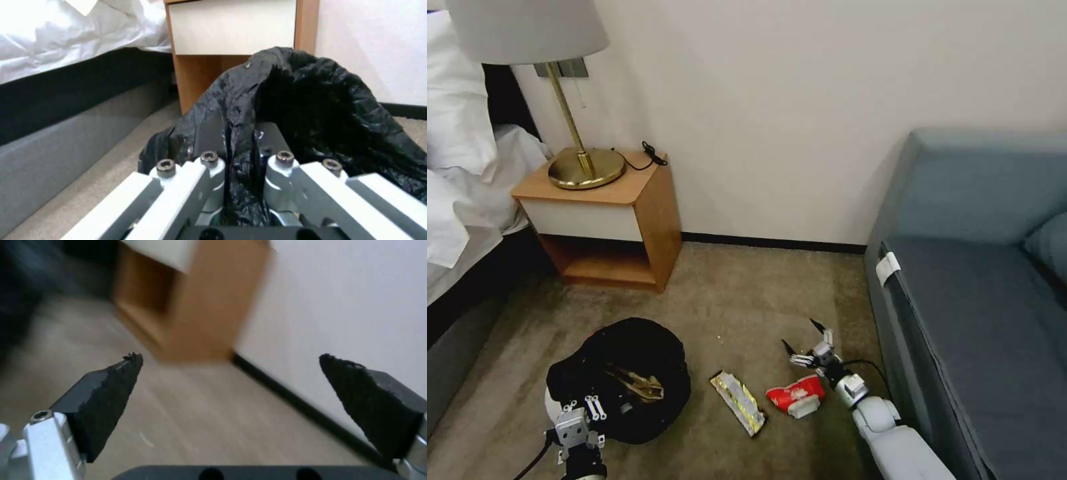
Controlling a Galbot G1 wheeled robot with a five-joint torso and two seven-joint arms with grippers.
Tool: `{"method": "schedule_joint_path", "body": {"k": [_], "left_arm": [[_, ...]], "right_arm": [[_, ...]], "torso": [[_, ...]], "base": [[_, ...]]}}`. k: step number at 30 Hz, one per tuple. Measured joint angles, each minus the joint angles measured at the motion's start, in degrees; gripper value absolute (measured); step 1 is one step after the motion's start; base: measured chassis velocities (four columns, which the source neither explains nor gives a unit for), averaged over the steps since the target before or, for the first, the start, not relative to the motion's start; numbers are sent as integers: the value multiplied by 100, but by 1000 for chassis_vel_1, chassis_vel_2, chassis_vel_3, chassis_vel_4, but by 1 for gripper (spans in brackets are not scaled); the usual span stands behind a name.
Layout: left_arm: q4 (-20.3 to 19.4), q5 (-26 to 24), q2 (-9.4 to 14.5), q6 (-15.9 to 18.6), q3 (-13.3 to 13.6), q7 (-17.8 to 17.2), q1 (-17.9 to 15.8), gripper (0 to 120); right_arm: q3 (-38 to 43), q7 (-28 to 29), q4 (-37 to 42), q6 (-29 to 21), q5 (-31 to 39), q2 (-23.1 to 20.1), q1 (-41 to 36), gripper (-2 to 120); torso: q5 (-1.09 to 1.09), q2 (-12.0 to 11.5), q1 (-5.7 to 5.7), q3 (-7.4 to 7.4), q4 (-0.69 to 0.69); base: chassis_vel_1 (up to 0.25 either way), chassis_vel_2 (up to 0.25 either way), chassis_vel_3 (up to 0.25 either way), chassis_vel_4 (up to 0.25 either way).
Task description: Pick up the trash bin, then pick up the garbage on the floor and place it into the trash bin.
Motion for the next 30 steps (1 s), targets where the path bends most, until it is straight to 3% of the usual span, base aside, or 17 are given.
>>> {"method": "schedule_joint_path", "body": {"k": [1,2,5,10,20,26,28,30], "left_arm": [[0,0,0,0,0,0,0,6],[-11,4,0,2,1,-1,15,6],[-65,-10,20,39,-35,-3,27,6],[-87,-49,62,90,-121,-1,-4,6],[7,-59,138,244,-458,39,-237,6],[115,-37,151,357,-692,100,-425,6],[215,33,155,391,-829,155,-549,6],[253,55,155,412,-880,186,-605,6]], "right_arm": [[0,0,0,0,0,0,0,100],[-300,5,735,-297,-20,-247,-240,100],[-883,126,1633,-885,-32,-717,-405,100],[-1431,232,1836,-1350,190,-1060,-220,100],[-2396,101,850,-1723,658,-1317,900,100],[-3154,-103,-136,-1834,979,-1070,1901,100],[-3515,-251,-849,-1836,1044,-756,2367,100],[-3638,-286,-1074,-1839,1094,-637,2503,100]], "torso": [[0,0,0,0,0],[0,0,0,0,-1],[0,1,-1,-1,-1],[3,1,0,0,0],[2,0,0,1,0],[-1,0,0,0,1],[1,0,0,1,0],[0,0,0,1,0]], "base": [[0,0,0,0],[66,-51,-33,54],[52,-58,-77,43],[6,-4,-15,5],[0,0,0,0],[0,0,0,0],[0,0,0,0],[0,0,0,0]]}}
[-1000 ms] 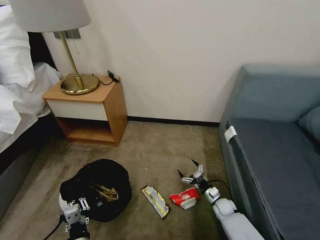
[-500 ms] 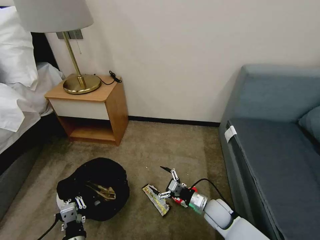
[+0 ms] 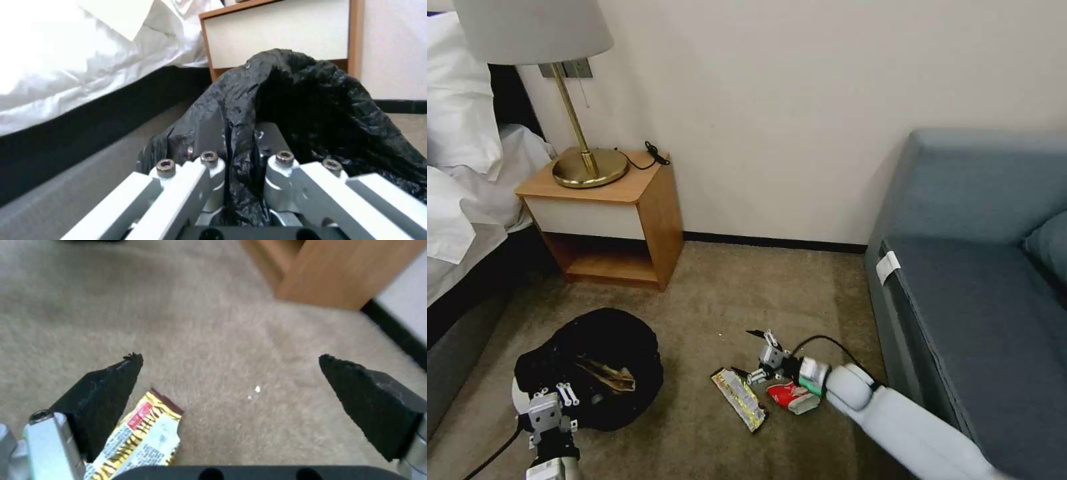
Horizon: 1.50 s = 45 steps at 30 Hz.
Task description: Pick up the trash bin, then pick up the garbage on the floor and place it into the trash bin.
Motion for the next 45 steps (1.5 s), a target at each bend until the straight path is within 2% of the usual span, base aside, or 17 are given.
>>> {"method": "schedule_joint_path", "body": {"k": [5,10,12,18,24,45], "left_arm": [[136,32,76,134,-150,108,-223,6],[206,37,179,245,-214,198,-366,6],[260,26,316,312,-256,244,-452,6],[401,-2,498,328,-325,346,-486,6],[587,-6,555,241,-338,410,-449,6],[629,-44,488,175,-205,438,-454,6]], "right_arm": [[-486,-221,-999,0,172,541,477,100],[-632,-424,-1568,38,149,776,599,100],[-683,-550,-1792,45,109,848,590,100],[-729,-677,-1839,22,18,834,485,100],[-616,-703,-1925,24,-10,877,403,100],[-262,-1070,-2221,54,-205,988,214,100]], "torso": [[1,0,0,0,1],[1,0,0,0,0],[1,0,0,0,-1],[2,0,0,0,-1],[1,0,0,0,-1],[2,0,0,0,-1]], "base": [[0,0,0,0],[0,0,0,0],[0,0,0,0],[0,0,0,0],[0,0,0,0],[0,0,0,0]]}}
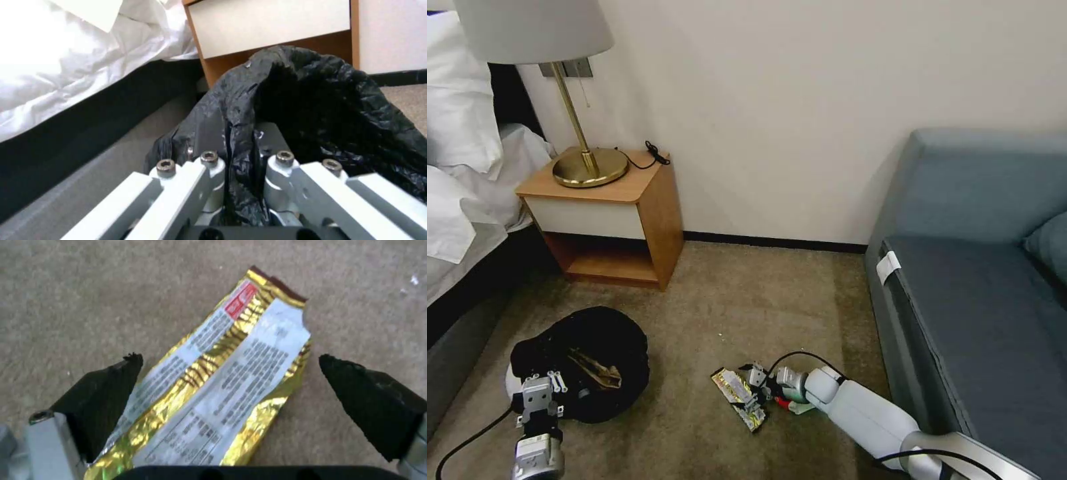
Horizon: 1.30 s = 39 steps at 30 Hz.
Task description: Pick up the trash bin, then pick up the garbage on the floor and place it into the trash bin.
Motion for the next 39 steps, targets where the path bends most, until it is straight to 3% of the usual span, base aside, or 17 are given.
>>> {"method": "schedule_joint_path", "body": {"k": [9,13,19,22,27,29,33,36,39], "left_arm": [[-52,-10,-4,-10,-1,0,39,6],[-53,-11,-11,-10,23,-2,8,6],[-53,-9,-22,-10,60,-2,-37,6],[-51,-22,-8,-19,54,-3,-31,6],[-22,-52,10,-45,29,-3,-23,6],[15,-70,23,-78,17,-3,-24,6],[45,-82,32,-97,15,-2,-27,6],[112,-112,62,-131,7,-1,-46,6],[120,-130,83,-136,6,0,-52,6]], "right_arm": [[217,-205,-208,90,-83,58,9,99],[294,-319,-235,100,-105,55,-24,90],[367,-392,-278,108,-127,67,-38,70],[413,-423,-342,136,-142,100,-30,53],[431,-432,-406,163,-154,136,-8,39],[452,-432,-437,179,-162,163,3,28],[473,-431,-456,185,-164,181,15,22],[517,-431,-496,195,-164,210,37,3],[570,-431,-521,212,-164,230,46,0]], "torso": [[0,0,0,0,0],[0,0,0,0,0],[0,0,0,0,0],[0,0,0,0,0],[0,0,0,0,0],[0,0,0,0,0],[0,0,0,0,0],[0,0,0,0,0],[0,0,0,0,0]], "base": [[0,0,0,0],[0,0,0,0],[0,0,0,0],[0,0,0,0],[0,0,0,0],[0,0,0,0],[0,0,0,0],[0,0,0,0],[0,0,0,0]]}}
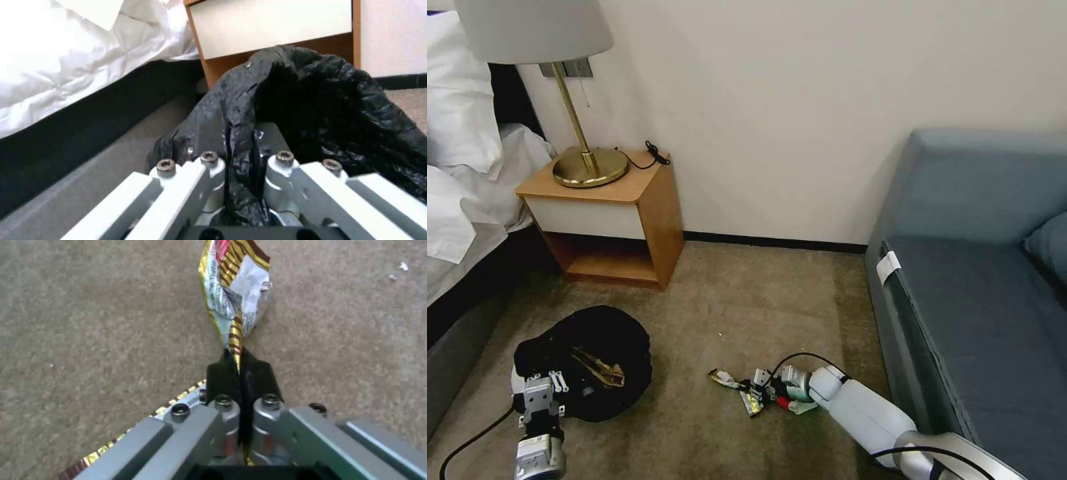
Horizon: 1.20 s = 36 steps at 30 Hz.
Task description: Pick up the trash bin, then pick up the garbage on the floor and place it into the trash bin.
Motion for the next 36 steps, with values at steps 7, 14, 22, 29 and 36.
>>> {"method": "schedule_joint_path", "body": {"k": [7,14,22,29,36], "left_arm": [[-1,-23,17,-2,8,3,-18,6],[-28,-26,6,-20,44,7,-12,6],[-41,-16,-22,-46,71,8,-6,6],[-155,31,-81,-47,160,14,-36,6],[-178,40,-129,-78,255,18,-71,6]], "right_arm": [[176,0,-43,50,-11,54,24,0],[420,-1,38,93,38,60,70,0],[688,53,513,91,242,-1,169,0],[661,444,2035,-345,1377,-132,298,0],[433,582,2828,-590,2057,-27,383,0]], "torso": [[0,0,0,0,0],[0,0,0,0,0],[0,0,0,0,0],[0,0,0,0,0],[0,0,0,0,0]], "base": [[0,0,0,0],[0,0,0,0],[0,0,0,0],[0,0,0,0],[0,0,0,0]]}}
